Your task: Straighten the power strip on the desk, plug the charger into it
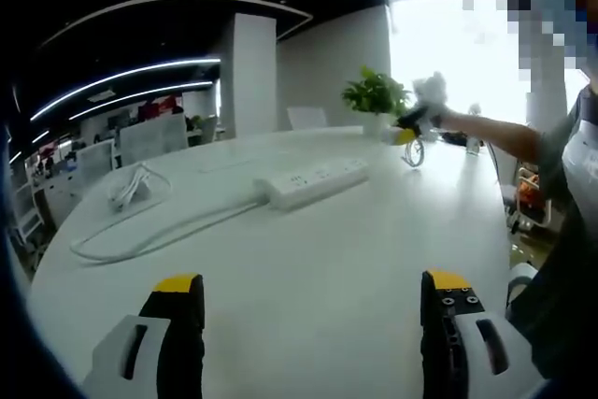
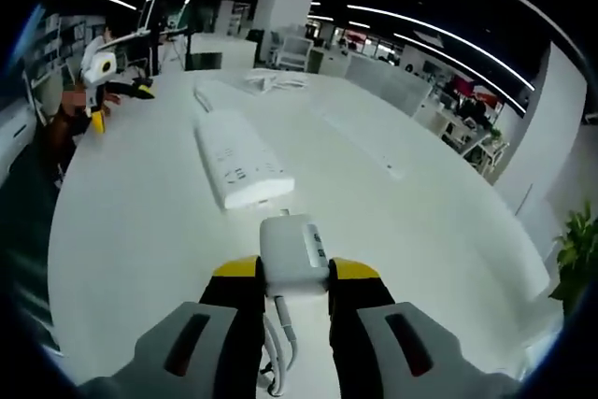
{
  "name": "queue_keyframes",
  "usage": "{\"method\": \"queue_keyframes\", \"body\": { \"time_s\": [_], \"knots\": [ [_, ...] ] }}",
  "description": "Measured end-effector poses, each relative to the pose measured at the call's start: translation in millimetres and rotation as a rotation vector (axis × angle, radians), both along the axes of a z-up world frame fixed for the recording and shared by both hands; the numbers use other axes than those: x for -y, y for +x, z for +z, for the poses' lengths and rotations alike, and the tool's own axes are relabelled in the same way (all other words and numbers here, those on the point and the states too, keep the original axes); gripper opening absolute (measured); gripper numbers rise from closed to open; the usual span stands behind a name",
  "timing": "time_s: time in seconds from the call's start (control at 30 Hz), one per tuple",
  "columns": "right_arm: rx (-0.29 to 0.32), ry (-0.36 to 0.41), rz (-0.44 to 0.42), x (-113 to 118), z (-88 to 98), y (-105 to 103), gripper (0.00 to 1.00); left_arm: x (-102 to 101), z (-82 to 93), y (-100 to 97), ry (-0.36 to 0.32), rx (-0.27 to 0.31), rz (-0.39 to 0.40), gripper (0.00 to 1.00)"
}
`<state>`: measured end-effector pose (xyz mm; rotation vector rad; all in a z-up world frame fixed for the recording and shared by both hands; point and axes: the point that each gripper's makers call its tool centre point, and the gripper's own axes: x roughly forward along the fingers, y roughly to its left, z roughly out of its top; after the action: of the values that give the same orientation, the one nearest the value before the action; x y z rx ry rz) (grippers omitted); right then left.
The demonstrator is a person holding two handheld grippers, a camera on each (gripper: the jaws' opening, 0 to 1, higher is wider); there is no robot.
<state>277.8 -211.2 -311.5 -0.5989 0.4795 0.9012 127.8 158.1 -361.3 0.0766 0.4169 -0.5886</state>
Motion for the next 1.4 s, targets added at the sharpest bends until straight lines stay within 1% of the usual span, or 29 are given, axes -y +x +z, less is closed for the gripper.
{"method": "queue_keyframes", "body": {
  "time_s": [0.17,0.37,0.57,0.93,1.4],
  "knots": [
    [0.005,-0.028,0.029,-9.5,3.1,-0.9,0.24,1.1,-0.4,-0.3,-0.007,0.001,-0.003,0.99],
    [0.013,-0.045,0.054,-20.3,9.7,-0.2,0.24,1.1,0.7,-0.8,-0.005,0.004,-0.005,0.99],
    [0.017,-0.088,0.088,-31.0,8.6,-0.5,0.24,-1.4,0.7,-0.5,0.001,0.005,-0.001,0.99],
    [0.023,-0.153,0.137,-46.7,12.1,2.9,0.24,-1.5,0.7,-0.1,0.002,0.008,-0.002,0.99],
    [0.021,-0.235,0.185,-62.3,6.5,1.7,0.24,-3.2,0.1,1.0,-0.007,0.012,-0.005,0.98]
  ]
}}
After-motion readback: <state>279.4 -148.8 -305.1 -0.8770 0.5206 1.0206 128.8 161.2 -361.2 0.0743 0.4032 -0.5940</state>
